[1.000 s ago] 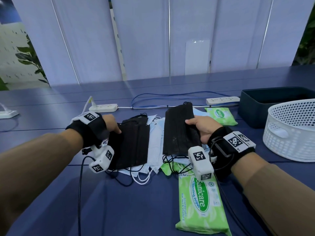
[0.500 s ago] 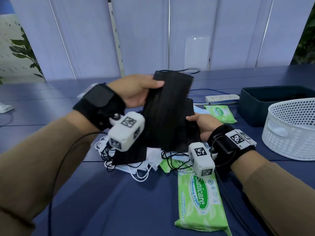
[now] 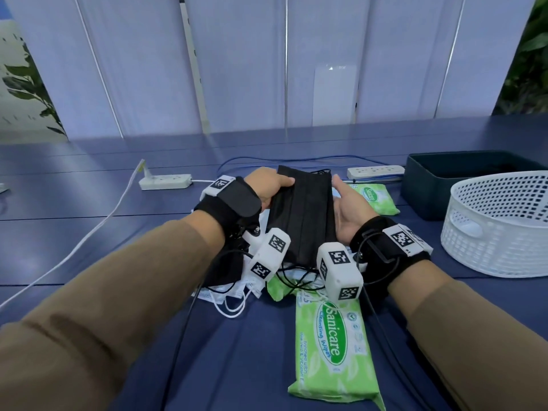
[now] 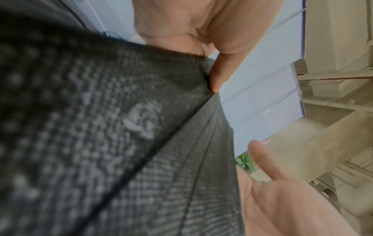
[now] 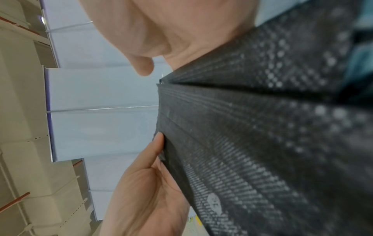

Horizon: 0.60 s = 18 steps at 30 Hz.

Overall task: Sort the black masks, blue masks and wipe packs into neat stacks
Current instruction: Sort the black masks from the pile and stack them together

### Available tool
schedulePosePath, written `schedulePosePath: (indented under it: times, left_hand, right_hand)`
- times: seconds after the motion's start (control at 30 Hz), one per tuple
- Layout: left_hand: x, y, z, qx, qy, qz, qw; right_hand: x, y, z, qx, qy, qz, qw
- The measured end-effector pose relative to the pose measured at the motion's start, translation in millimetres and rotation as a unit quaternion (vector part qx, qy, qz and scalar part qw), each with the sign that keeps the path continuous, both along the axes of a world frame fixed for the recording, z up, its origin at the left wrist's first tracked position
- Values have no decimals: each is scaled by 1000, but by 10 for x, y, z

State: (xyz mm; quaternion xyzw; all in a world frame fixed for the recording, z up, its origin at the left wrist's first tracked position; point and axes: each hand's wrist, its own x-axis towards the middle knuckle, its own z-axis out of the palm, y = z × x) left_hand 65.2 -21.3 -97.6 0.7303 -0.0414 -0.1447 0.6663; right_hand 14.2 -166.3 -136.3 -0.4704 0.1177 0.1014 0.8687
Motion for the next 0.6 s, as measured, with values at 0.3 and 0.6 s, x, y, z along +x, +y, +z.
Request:
schedulePosePath:
  times: [0.3, 0.6]
  left_hand:
    - [10, 426, 65, 114, -77, -9, 991]
    - [56, 1311, -147, 520, -14, -35, 853]
  right_hand:
    - [12, 9, -7, -73, -22, -40, 996]
    - [-8, 66, -47, -112, 10, -2, 994]
